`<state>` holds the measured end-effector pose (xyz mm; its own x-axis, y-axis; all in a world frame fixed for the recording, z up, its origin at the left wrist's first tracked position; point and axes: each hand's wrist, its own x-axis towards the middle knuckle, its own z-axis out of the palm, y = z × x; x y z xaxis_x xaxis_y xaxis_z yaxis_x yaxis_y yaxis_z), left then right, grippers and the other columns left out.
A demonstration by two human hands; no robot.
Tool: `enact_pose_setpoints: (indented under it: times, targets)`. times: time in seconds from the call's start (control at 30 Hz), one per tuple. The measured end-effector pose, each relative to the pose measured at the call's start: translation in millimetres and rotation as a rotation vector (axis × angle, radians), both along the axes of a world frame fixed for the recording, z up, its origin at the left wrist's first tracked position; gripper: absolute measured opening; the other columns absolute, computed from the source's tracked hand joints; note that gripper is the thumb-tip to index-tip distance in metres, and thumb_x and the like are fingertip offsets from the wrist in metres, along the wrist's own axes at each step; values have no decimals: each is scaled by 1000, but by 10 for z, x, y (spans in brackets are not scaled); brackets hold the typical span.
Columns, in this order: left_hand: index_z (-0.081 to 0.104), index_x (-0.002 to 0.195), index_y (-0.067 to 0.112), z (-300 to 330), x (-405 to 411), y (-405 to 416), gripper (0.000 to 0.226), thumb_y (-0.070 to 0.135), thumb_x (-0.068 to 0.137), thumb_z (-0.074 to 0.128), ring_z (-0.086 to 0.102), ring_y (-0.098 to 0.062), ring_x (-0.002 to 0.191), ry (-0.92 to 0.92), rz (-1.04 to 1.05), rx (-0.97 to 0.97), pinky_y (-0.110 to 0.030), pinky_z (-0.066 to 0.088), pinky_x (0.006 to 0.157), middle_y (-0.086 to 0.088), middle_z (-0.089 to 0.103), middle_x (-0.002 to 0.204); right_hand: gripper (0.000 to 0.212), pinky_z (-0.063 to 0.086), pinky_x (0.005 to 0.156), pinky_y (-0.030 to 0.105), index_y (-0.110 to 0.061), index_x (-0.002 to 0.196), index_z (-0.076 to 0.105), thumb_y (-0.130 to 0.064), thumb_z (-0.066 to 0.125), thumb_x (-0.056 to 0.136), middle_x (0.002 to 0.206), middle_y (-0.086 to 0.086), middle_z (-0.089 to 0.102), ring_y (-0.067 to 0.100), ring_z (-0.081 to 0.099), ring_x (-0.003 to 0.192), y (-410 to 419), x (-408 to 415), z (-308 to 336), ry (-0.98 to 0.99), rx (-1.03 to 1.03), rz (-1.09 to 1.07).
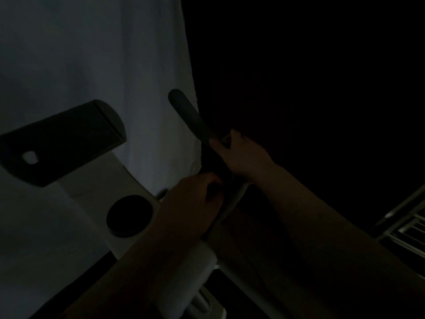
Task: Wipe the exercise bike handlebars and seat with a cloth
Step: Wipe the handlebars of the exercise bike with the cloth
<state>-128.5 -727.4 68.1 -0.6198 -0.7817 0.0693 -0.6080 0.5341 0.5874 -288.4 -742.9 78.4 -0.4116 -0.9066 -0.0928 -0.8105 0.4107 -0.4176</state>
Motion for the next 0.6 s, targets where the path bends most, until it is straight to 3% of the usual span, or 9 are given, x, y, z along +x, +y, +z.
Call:
enact_pose_setpoints:
  times: [0.1,0.2,0.27,0.33,0.4,0.47,0.6]
  targets:
    - [60,115,32,0,18,-7,23,31,94,51,57,-6,92,-4,-9,30,-20,41,79,12,62,115,58,41,98,45,-12,150,8,-32,32,102,149,30,17,43,37,127,40,88,79,44,28,52]
    - [60,115,34,20,19,7,23,33,94,50,60,-9,94,-8,-3,12,-27,48,81,12,64,113,50,43,87,43,-15,145,21,-32,34,100,147,24,21,41,42,120,331,67,-66,192,58,55]
    - [61,112,33,27,11,17,21,33,94,49,60,-9,89,-1,-4,-9,-30,49,79,10,65,108,53,43,80,42,-9,141,26,-39,34,99,139,19,35,36,48,111,407,82,-118,260,107,46]
    - [61,112,32,32,3,16,21,32,94,49,60,-10,89,-12,-9,-6,-30,49,79,9,65,108,47,40,73,37,-4,129,34,-39,38,98,120,14,53,29,52,95,299,90,-39,127,43,-51]
    - [60,115,32,18,-2,10,23,32,95,49,61,-12,91,-23,-3,-9,-30,49,80,7,65,110,50,41,79,36,0,134,32,-35,41,99,123,18,54,31,54,103,126,62,44,45,9,-65]
    - [61,113,32,14,7,10,22,32,94,50,60,-12,91,-13,10,-6,-30,48,81,8,64,110,63,41,89,34,4,145,17,-33,42,99,137,20,47,32,50,120,83,57,80,18,12,-20]
    - [64,108,31,46,30,52,19,32,93,52,61,-10,86,31,5,26,-35,50,78,8,66,102,55,45,88,35,-8,143,24,-36,43,99,136,18,46,34,53,114,358,90,-64,2,-22,-9]
